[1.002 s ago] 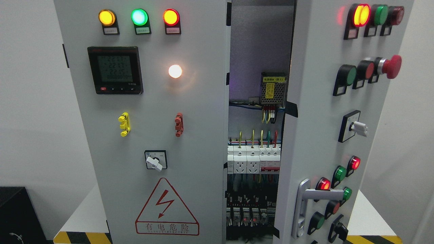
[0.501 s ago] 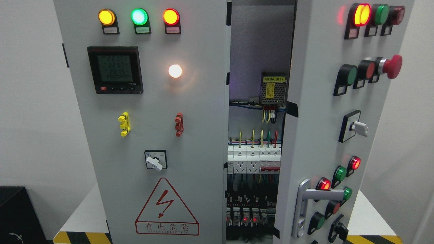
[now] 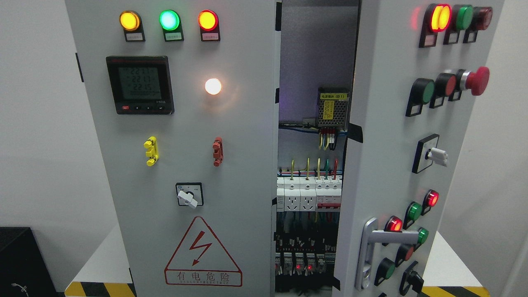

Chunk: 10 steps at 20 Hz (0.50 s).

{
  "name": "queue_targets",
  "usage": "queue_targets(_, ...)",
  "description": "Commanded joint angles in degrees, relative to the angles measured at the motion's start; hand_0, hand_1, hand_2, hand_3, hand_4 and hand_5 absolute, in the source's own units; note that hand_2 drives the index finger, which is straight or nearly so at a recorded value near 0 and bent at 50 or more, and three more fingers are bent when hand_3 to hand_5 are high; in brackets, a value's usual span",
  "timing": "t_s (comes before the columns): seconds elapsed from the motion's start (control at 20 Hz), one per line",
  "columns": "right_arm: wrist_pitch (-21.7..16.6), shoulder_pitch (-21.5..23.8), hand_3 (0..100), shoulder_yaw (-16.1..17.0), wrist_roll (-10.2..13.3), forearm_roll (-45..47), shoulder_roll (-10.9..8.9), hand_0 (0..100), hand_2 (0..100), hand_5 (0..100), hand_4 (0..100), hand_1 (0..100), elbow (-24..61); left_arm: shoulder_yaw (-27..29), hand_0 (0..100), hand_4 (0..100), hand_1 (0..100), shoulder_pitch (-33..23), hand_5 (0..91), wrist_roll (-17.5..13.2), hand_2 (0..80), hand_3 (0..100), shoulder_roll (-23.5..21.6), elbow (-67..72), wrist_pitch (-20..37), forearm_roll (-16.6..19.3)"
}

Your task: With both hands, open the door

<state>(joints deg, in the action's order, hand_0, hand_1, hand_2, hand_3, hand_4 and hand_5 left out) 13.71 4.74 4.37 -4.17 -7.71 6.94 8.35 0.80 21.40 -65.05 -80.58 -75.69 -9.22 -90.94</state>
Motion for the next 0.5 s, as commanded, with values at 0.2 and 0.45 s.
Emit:
queue_targets(0.2, 0.0, 0.0, 0, 0.0, 0.0, 0.0, 0.00, 0, 0, 0, 0, 0, 0.0, -72.0, 0, 0, 0, 52.9, 0.0, 2.6, 0.0, 0, 5.1, -18.2, -0.1, 0.2)
queue_targets(0.45, 0.0, -0.1, 0, 0.0, 0.0, 0.1, 0.00, 0, 0, 0, 0, 0, 0.0, -93.8, 0, 0, 0, 71.7, 0.0, 8.7, 0.0, 0, 14.5, -17.8, 0.2, -0.6)
